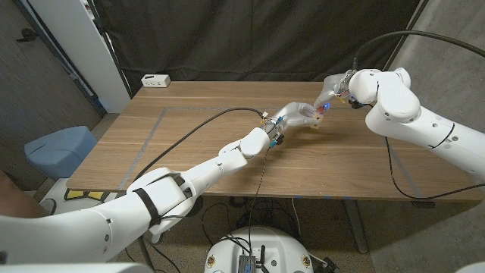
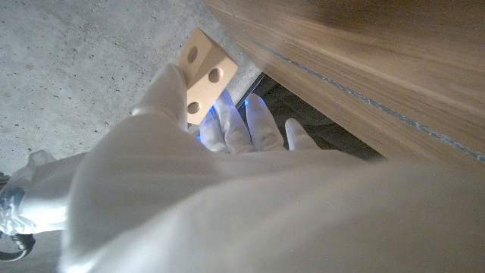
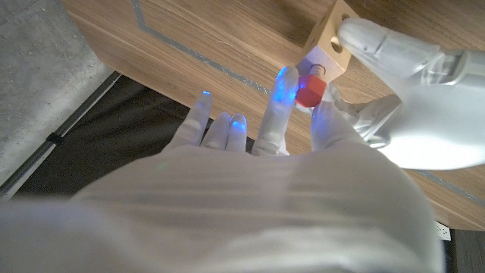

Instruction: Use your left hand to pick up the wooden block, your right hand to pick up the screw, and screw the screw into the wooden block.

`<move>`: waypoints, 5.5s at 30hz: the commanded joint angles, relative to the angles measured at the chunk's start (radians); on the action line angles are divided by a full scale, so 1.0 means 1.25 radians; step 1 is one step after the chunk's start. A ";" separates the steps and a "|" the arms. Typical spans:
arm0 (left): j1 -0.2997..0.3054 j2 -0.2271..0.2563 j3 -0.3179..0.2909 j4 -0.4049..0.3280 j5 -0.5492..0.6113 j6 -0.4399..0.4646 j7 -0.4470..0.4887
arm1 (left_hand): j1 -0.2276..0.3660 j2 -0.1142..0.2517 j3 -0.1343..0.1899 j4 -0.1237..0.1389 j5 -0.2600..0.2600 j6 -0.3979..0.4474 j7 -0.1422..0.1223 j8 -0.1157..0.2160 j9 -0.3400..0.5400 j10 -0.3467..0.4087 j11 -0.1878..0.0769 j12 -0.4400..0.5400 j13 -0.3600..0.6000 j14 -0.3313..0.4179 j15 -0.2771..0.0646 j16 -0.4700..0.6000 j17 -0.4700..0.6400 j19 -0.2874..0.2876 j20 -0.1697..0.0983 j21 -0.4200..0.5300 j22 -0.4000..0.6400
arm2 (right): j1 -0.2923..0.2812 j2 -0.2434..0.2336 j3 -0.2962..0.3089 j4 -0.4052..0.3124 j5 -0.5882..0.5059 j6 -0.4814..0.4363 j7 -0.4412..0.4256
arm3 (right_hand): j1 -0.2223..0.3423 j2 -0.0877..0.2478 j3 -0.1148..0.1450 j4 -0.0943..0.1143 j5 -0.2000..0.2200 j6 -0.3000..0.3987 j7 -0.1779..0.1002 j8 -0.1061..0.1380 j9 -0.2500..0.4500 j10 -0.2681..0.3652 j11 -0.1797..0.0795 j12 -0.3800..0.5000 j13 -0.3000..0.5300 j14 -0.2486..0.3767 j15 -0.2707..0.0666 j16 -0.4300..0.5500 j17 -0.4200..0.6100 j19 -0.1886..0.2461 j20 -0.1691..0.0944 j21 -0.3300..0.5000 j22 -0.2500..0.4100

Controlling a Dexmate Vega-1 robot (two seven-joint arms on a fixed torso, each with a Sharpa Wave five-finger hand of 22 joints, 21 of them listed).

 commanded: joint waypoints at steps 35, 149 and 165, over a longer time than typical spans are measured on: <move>-0.001 0.002 0.000 -0.002 -0.003 0.002 -0.007 | 0.011 0.028 0.014 0.006 -0.007 0.166 -0.056 0.013 0.002 0.074 -0.068 0.040 -0.001 0.001 -0.079 -0.003 0.005 0.002 -0.005 0.001 0.003 | -0.041 0.031 0.034 -0.002 -0.093 -0.005 0.025 | -0.131 -0.030 -0.049 0.030 -0.031 0.069 0.001 -0.011 -0.023 0.055 -0.002 -0.009 -0.005 0.033 -0.001 -0.003 0.003 0.014 0.010 -0.004 0.002; 0.011 0.011 0.000 -0.026 0.010 0.008 0.007 | 0.010 0.025 0.023 0.005 -0.011 0.168 -0.054 0.008 0.003 0.074 -0.069 0.040 0.000 0.004 -0.078 -0.004 0.006 0.002 -0.006 0.000 0.003 | -0.037 -0.057 0.051 -0.037 0.125 0.015 -0.074 | 0.048 -0.028 0.041 -0.027 -0.003 -0.150 0.010 -0.090 0.049 -0.083 0.049 -0.020 0.004 -0.036 0.055 -0.014 -0.002 -0.005 0.047 -0.001 0.002; 0.014 0.015 -0.001 -0.038 0.012 0.012 0.006 | 0.009 0.025 0.022 0.005 -0.010 0.161 -0.055 0.004 0.003 0.068 -0.069 0.038 0.001 0.000 -0.076 -0.004 0.008 0.002 -0.005 0.001 0.003 | -0.051 -0.061 0.058 -0.047 0.129 0.013 -0.098 | 0.059 -0.028 0.044 -0.023 -0.008 -0.106 -0.003 -0.066 0.054 -0.060 0.026 -0.016 0.004 -0.022 0.028 -0.010 0.000 0.007 0.026 0.000 0.002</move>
